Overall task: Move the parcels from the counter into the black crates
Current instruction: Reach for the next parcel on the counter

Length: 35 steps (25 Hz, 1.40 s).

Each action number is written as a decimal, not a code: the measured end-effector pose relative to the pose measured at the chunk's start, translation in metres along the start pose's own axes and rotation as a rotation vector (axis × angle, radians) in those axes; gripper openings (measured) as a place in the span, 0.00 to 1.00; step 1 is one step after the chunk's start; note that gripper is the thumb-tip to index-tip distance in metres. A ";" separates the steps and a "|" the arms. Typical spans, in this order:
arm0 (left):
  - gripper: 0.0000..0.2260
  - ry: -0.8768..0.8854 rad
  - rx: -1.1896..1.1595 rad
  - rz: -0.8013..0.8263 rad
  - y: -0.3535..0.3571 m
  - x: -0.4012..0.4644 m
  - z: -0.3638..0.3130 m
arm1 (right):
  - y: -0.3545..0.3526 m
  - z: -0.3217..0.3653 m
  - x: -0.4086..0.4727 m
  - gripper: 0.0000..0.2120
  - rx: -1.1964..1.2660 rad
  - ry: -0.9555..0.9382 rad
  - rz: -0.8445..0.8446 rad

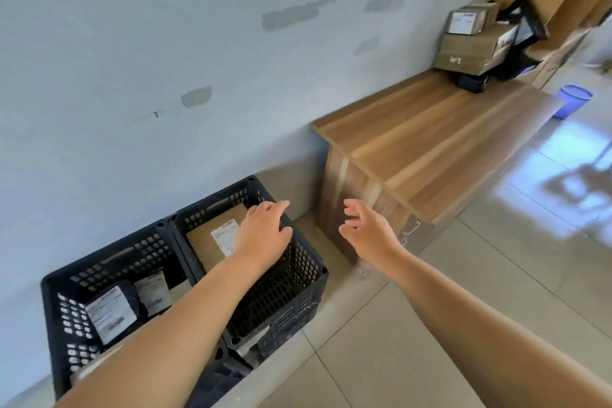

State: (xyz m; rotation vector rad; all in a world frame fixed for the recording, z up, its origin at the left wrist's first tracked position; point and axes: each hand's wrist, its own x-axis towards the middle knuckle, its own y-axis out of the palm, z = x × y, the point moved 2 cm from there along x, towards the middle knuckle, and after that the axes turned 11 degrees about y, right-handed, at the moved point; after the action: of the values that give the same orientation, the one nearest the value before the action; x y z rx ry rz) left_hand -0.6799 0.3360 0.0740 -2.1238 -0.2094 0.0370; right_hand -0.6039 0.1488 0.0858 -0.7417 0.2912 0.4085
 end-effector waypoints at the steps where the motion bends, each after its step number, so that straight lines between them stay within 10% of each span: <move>1: 0.23 0.012 -0.007 -0.010 0.008 0.011 -0.020 | -0.024 -0.010 0.005 0.24 0.008 -0.004 -0.014; 12: 0.22 0.110 -0.170 -0.091 0.088 0.148 -0.224 | -0.266 -0.101 0.072 0.22 0.062 -0.032 -0.109; 35: 0.20 0.282 -0.316 -0.008 0.218 0.558 -0.410 | -0.579 -0.170 0.353 0.17 0.084 0.083 -0.379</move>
State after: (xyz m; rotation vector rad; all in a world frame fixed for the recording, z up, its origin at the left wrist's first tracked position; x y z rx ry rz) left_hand -0.0557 -0.0290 0.1409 -2.4111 -0.0575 -0.3180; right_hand -0.0475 -0.2651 0.1688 -0.7137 0.2374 0.0066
